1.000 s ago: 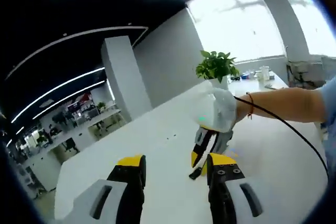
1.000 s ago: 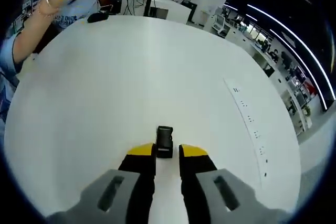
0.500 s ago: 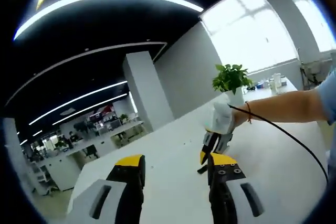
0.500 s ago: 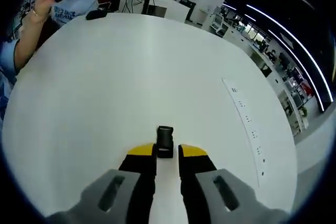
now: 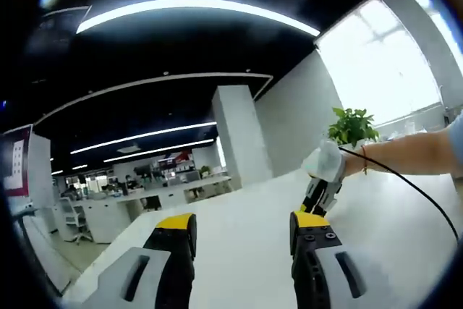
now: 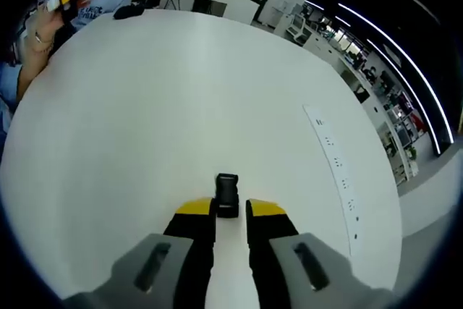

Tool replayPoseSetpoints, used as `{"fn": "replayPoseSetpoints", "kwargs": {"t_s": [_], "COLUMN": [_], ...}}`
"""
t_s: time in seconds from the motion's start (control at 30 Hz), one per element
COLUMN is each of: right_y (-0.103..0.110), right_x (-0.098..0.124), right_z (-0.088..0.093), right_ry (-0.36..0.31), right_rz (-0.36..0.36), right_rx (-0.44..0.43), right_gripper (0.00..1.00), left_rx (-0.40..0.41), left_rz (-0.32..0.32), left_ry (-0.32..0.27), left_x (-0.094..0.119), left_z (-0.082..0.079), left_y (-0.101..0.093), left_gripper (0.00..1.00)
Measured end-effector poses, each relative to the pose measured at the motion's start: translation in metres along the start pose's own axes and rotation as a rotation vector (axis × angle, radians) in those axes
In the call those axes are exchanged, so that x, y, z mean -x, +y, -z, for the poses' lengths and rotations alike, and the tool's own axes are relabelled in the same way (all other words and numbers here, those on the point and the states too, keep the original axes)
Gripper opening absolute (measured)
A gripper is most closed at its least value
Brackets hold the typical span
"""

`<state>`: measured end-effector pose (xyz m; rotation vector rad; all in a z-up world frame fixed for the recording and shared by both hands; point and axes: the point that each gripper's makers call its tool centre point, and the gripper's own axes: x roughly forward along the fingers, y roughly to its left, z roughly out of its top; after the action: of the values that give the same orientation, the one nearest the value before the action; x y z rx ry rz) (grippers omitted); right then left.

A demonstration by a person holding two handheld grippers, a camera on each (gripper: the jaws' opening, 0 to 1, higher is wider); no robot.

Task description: Snap the two parts of the plastic buckle together until the buckle closes and remains connected.

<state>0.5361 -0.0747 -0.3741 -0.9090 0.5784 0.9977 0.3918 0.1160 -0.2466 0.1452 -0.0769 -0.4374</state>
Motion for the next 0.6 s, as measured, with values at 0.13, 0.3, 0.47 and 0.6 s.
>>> {"fn": "replayPoseSetpoints", "kwargs": {"t_s": [0.13, 0.3, 0.47, 0.6], "right_y": [-0.008, -0.012, -0.023, -0.027], "right_x": [0.0, -0.002, 0.004, 0.012], "right_z": [0.001, 0.001, 0.002, 0.001], "right_ry": [0.012, 0.033, 0.033, -0.011], "right_rz": [0.035, 0.04, 0.097, 0.14], "right_rx": [-0.022, -0.033, -0.077, -0.097], "right_gripper": [0.23, 0.24, 0.41, 0.41], "left_rx": [-0.008, -0.021, -0.045, -0.064], "left_rz": [-0.019, -0.06, -0.075, -0.076], "left_ry": [-0.017, 0.016, 0.049, 0.067], "left_x": [0.003, 0.0, -0.004, -0.005], "left_z": [-0.002, 0.006, 0.013, 0.017], "left_y": [0.007, 0.018, 0.021, 0.021], "left_gripper": [0.54, 0.54, 0.54, 0.54]}}
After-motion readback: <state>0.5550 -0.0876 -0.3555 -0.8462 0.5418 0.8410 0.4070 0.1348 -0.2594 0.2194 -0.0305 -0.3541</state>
